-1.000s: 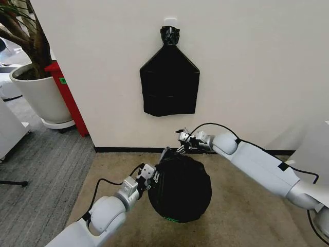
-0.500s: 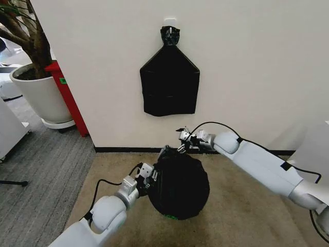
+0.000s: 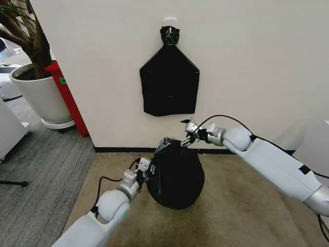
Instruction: Place the garbage bag over the trash bin.
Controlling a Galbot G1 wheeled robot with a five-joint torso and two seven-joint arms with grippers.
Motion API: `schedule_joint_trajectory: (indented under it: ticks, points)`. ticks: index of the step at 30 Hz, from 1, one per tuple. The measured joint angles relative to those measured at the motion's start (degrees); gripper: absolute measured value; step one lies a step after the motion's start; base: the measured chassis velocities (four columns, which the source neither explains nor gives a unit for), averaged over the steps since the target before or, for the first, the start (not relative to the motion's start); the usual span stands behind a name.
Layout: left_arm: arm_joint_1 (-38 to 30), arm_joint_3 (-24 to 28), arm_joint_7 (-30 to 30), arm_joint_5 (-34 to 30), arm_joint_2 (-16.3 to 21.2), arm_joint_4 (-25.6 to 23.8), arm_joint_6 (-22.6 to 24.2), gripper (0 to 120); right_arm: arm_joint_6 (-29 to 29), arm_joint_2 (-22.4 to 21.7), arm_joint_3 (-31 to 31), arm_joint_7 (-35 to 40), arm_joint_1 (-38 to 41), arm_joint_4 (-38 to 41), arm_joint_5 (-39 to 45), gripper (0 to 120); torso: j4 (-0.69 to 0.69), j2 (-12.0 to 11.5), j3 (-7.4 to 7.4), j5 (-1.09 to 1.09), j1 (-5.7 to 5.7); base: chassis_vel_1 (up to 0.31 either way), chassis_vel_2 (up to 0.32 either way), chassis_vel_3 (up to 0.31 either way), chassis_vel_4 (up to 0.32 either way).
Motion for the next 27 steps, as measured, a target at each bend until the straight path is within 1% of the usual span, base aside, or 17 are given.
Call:
schedule_joint_trajectory:
  ticks: [2, 3, 6, 9, 13, 14, 15, 16, 18, 19, 20, 21, 22, 23, 25, 27]
  points:
    - [0.40, -0.34, -0.07, -0.17, -0.46, -0.10, 0.00, 0, -0.35, 0.07, 0.11, 0.80, -0.23, 0.14, 2.19, 100, 0.00, 0.00, 0.00, 0.00, 0.00, 0.000, 0.000, 0.000, 0.000]
    - [0.55, -0.66, -0.32, -0.69, -0.74, -0.07, 0.00, 0, -0.86, 0.07, 0.37, 1.82, -0.64, 0.65, 4.70, 100, 0.00, 0.00, 0.00, 0.00, 0.00, 0.000, 0.000, 0.000, 0.000]
    - [0.61, -0.81, -0.46, -0.98, -0.89, -0.02, 0.00, 0, -1.24, 0.06, 0.65, 2.80, -1.01, 1.15, 6.57, 100, 0.00, 0.00, 0.00, 0.00, 0.00, 0.000, 0.000, 0.000, 0.000]
    - [0.99, -1.77, -2.29, -4.38, -1.96, 0.41, 0.33, 0, -2.68, 0.05, 2.99, 8.37, -3.46, 3.97, 14.47, 100, 0.01, 0.00, 0.00, 0.00, 0.00, 0.000, 0.000, 0.000, 0.000]
    - [1.16, -2.43, -5.87, -9.77, -3.13, 0.17, 1.60, 0, -4.32, -0.10, 5.87, 15.83, -6.40, 8.39, 21.73, 100, 0.00, 0.00, 0.00, 0.00, 0.00, 0.000, 0.000, 0.000, 0.000]
    - [1.16, -2.43, -5.87, -9.77, -3.13, 0.17, 1.60, 0, -4.32, -0.10, 5.87, 15.83, -6.40, 8.39, 21.73, 100, 0.00, 0.00, 0.00, 0.00, 0.00, 0.000, 0.000, 0.000, 0.000]
    - [1.18, -2.65, -7.54, -11.84, -3.72, -0.08, 2.02, 0, -4.97, -0.21, 6.82, 18.72, -7.40, 10.18, 23.68, 100, 0.00, 0.00, 0.00, -0.01, 0.00, 0.000, 0.000, 0.000, 0.000]
    - [1.19, -2.81, -9.83, -14.95, -4.53, -0.51, 2.36, 0, -6.08, -0.44, 8.37, 23.22, -9.13, 13.31, 26.30, 100, 0.00, 0.00, 0.00, 0.02, 0.00, 0.000, 0.000, 0.000, 0.000]
    - [1.13, -2.82, -12.59, -18.95, -5.63, -1.24, 2.73, 0, -7.94, -0.91, 10.74, 29.58, -11.82, 18.40, 28.64, 100, 0.01, 0.00, 0.00, -0.01, 0.00, 0.000, 0.000, 0.000, 0.000]
    - [1.00, -2.74, -14.32, -21.55, -6.41, -1.72, 2.94, 0, -8.95, -1.12, 12.01, 34.20, -13.82, 22.49, 29.80, 98, -0.01, 0.00, 0.00, -0.01, 0.00, 0.000, 0.000, 0.000, 0.000]
    - [0.93, -2.69, -15.06, -22.58, -6.80, -1.85, 2.97, 0, -9.67, -1.07, 12.58, 37.02, -14.87, 24.81, 30.51, 97, -0.03, 0.00, 0.00, 0.01, 0.00, 0.000, 0.000, 0.000, 0.000]
    - [0.84, -2.60, -16.46, -24.14, -7.53, -2.05, 2.96, 0, -11.04, -0.65, 13.82, 42.85, -17.01, 28.96, 32.77, 94, -0.01, 0.00, -0.01, 0.00, 0.00, 0.000, 0.000, 0.000, 0.000]
    - [0.84, -2.60, -16.46, -24.14, -7.53, -2.05, 2.96, 0, -11.04, -0.65, 13.82, 42.85, -17.01, 28.96, 32.77, 94, -0.01, 0.00, -0.01, 0.00, 0.00, 0.000, 0.000, 0.000, 0.000]
    - [0.78, -2.54, -18.38, -25.39, -8.46, -2.18, 2.96, 0, -11.84, -0.05, 14.87, 49.38, -19.58, 32.81, 35.00, 88, 0.01, 0.00, -0.01, -0.01, -0.01, 0.000, 0.000, 0.000, 0.000]
    - [0.78, -2.53, -21.15, -25.42, -9.79, -2.22, 2.87, 0, -12.37, 0.36, 16.43, 54.95, -24.30, 37.04, 35.82, 79, 0.01, 0.00, -0.01, 0.01, -0.01, 0.000, 0.000, 0.000, 0.000]
    - [0.77, -2.73, -23.76, -23.38, -11.19, -2.16, 2.67, 0, -13.77, 0.40, 17.32, 57.08, -28.99, 40.40, 36.13, 72, -0.01, 0.00, -0.01, 0.00, -0.01, 0.000, 0.000, 0.000, 0.000]
